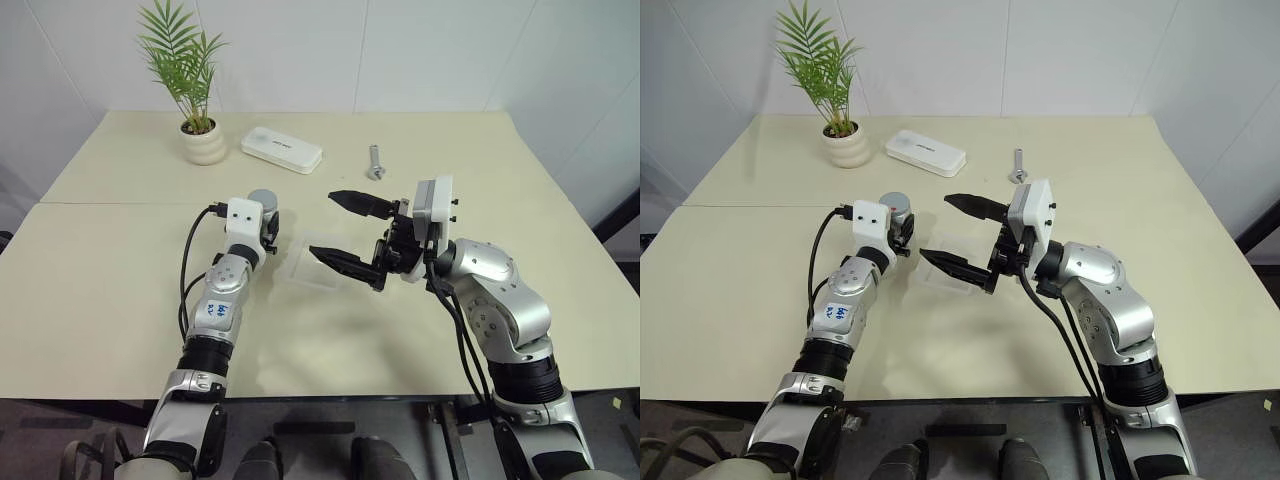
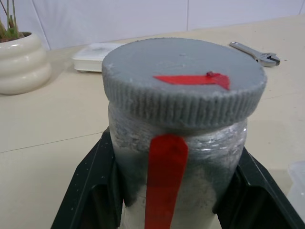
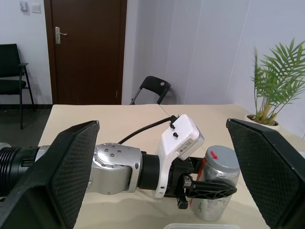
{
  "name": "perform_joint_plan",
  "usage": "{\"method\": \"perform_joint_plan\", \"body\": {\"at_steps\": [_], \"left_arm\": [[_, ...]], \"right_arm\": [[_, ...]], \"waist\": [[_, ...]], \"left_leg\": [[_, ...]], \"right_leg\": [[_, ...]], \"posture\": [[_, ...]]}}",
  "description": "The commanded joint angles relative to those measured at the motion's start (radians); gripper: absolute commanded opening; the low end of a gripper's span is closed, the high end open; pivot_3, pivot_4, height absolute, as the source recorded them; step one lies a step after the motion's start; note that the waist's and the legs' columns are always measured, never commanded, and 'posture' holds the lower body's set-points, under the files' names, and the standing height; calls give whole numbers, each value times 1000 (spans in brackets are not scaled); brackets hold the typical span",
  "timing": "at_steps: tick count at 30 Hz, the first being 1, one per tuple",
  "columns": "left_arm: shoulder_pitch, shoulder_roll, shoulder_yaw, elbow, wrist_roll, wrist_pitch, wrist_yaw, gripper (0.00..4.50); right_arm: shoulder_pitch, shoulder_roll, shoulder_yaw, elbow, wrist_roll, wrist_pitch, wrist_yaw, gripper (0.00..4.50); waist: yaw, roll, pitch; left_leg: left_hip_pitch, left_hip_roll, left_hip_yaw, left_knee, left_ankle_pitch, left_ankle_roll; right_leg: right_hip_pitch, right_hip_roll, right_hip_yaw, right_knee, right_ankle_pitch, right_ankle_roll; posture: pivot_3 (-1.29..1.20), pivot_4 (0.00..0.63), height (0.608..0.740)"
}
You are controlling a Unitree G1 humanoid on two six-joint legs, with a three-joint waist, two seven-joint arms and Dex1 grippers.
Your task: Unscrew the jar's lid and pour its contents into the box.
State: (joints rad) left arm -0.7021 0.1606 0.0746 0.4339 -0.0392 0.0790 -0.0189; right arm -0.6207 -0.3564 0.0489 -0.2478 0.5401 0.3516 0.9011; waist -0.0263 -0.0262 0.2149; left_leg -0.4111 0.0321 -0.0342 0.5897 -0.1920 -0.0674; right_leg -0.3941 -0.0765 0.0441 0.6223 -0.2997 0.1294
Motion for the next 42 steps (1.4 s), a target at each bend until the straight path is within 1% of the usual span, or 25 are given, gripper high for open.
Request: {"method": "perform_joint_plan", "body": {"at_steps": [1, 3, 5, 6, 7, 9, 10, 13, 15, 18, 21, 31, 42], "left_arm": [[-1, 19, 29, -105, -34, -13, -34, 1958], [11, 64, 45, -171, -63, 4, -95, 1958], [47, 168, 89, -297, -174, 89, -255, 1958], [67, 213, 101, -360, -253, 158, -347, 1958], [80, 241, 106, -402, -309, 210, -406, 1958], [114, 335, 88, -487, -372, 289, -539, 1958], [125, 369, 87, -524, -398, 322, -580, 1958], [137, 425, 83, -615, -472, 403, -656, 1958], [142, 437, 72, -664, -514, 447, -691, 1958], [156, 429, 49, -703, -526, 465, -712, 1958], [165, 414, 36, -721, -517, 449, -715, 1958], [180, 394, 44, -741, -528, 465, -691, 1958], [181, 395, 41, -738, -526, 460, -698, 1958]], "right_arm": [[-3, -2, -14, -29, 12, -12, -9, 4500], [-9, 0, -18, -23, 10, -7, -22, 4500], [-39, 11, -23, -23, 24, 34, -63, 4500], [-53, 15, -19, -26, 27, 53, -78, 4500], [-62, 16, -16, -29, 28, 66, -86, 4500], [-91, 17, 10, -42, 21, 99, -94, 4500], [-112, 25, 20, -46, 25, 127, -108, 4500], [-167, 49, 51, -49, 29, 198, -142, 4500], [-208, 76, 78, -43, 22, 238, -170, 4500], [-261, 121, 93, -20, 25, 290, -210, 4500], [-284, 141, 103, 6, 8, 309, -227, 4500], [-286, 127, 121, 48, -31, 310, -211, 4500], [-282, 112, 128, 73, -63, 298, -188, 4500]], "waist": [[-1, 0, 0], [-3, 0, 0], [-9, 0, 0], [-17, 0, 0], [-18, 0, 0], [-12, 0, 0], [-9, 0, 0], [-4, 0, 0], [-2, 0, 0], [-2, 0, 0], [-2, 0, 0], [-4, 0, 0], [-5, 0, 0]], "left_leg": [[0, 0, 0, 0, 0, 0], [0, 0, 0, 0, 0, 0], [0, 0, 0, -1, 0, 0], [0, 1, 1, -1, 0, 0], [0, 1, 2, -2, 0, -1], [1, 1, 1, -3, 0, -2], [1, 1, 1, -3, 0, -2], [1, 1, 2, -3, 0, -2], [1, 1, 1, -3, 0, -2], [1, 1, 1, -3, 0, -1], [1, 1, 1, -3, 0, -1], [0, 1, 1, -3, -1, 0], [0, 1, 2, -4, -1, 0]], "right_leg": [[0, 0, 0, 0, 0, 0], [0, 0, 0, 0, 0, 0], [-1, 0, 0, 0, 0, 0], [-1, 1, 1, 1, 0, 0], [-2, 1, 1, 3, -1, -1], [-3, 1, 1, 4, -2, -3], [-3, 1, 1, 4, -2, -3], [-3, 0, 1, 4, -2, -3], [-3, 0, 1, 3, -2, -3], [-3, 0, 1, 3, -2, -4], [-3, 0, 1, 3, -2, -4], [-4, 0, 1, 3, -2, -4], [-4, 0, 1, 3, -2, -4]], "posture": [[0, 150, 740], [0, 150, 740], [0, 150, 740], [0, 150, 740], [0, 150, 740], [0, 150, 740], [0, 150, 740], [0, 150, 740], [0, 150, 740], [0, 150, 740], [0, 150, 740], [0, 150, 740], [0, 150, 740]]}}
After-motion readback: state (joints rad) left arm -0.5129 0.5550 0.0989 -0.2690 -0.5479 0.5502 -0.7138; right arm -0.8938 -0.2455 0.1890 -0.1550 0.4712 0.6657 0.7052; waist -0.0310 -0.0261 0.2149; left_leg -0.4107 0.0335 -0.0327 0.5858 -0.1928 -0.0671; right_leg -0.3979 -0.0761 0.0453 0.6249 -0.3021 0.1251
